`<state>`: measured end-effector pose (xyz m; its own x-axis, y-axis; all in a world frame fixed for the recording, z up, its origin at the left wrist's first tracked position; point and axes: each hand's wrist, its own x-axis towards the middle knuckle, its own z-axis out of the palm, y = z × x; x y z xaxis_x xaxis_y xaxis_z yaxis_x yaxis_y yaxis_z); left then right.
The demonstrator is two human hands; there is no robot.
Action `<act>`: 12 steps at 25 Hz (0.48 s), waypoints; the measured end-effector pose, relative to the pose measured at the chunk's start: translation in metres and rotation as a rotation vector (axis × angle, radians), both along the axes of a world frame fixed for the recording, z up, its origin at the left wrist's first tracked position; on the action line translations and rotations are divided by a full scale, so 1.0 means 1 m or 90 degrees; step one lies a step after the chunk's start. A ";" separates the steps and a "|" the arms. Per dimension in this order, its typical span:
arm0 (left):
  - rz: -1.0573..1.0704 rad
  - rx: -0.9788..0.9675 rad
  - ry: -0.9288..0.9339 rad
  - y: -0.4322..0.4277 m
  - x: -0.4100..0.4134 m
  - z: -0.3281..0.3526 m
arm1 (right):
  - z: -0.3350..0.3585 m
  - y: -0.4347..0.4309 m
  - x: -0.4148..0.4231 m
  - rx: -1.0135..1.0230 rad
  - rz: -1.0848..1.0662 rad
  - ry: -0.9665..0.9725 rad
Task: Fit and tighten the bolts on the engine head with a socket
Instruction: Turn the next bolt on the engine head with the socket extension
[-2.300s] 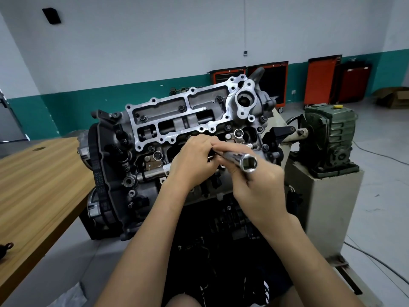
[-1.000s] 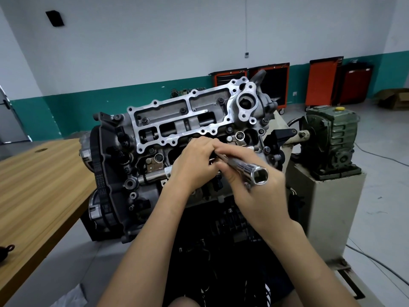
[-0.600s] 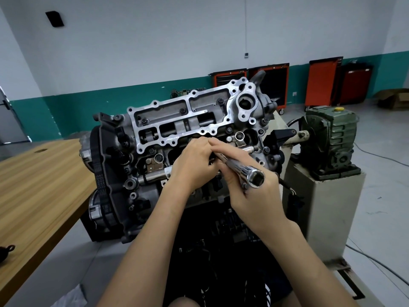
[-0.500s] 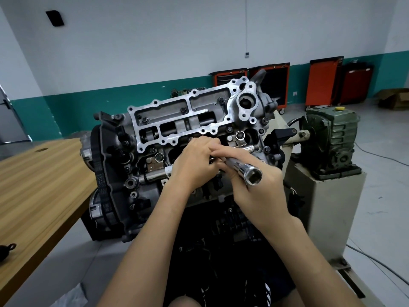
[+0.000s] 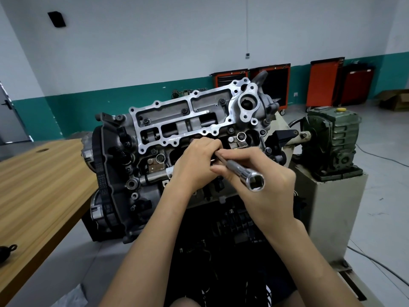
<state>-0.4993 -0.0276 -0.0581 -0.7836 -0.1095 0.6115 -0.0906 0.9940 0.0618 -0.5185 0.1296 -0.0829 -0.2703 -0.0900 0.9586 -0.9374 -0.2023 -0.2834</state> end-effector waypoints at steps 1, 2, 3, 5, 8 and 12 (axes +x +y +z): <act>-0.008 0.013 0.007 0.001 0.001 0.000 | -0.001 -0.001 0.003 0.020 0.017 0.004; -0.011 0.031 0.016 0.001 0.001 0.000 | -0.002 -0.002 0.006 0.046 0.038 0.015; -0.008 0.041 0.019 0.002 0.002 0.000 | -0.002 -0.003 0.007 0.068 0.048 0.031; 0.000 0.030 0.008 0.002 0.002 0.000 | 0.001 -0.003 0.001 0.074 0.025 0.046; -0.017 0.013 0.006 0.003 0.002 0.001 | 0.002 0.000 -0.002 0.021 0.018 -0.008; -0.028 0.052 0.031 0.002 0.003 0.000 | -0.003 -0.003 0.006 0.046 0.023 0.036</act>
<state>-0.4960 -0.0260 -0.0580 -0.7587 -0.1272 0.6389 -0.0421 0.9883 0.1468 -0.5122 0.1271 -0.0856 -0.2117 -0.1675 0.9629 -0.9449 -0.2167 -0.2454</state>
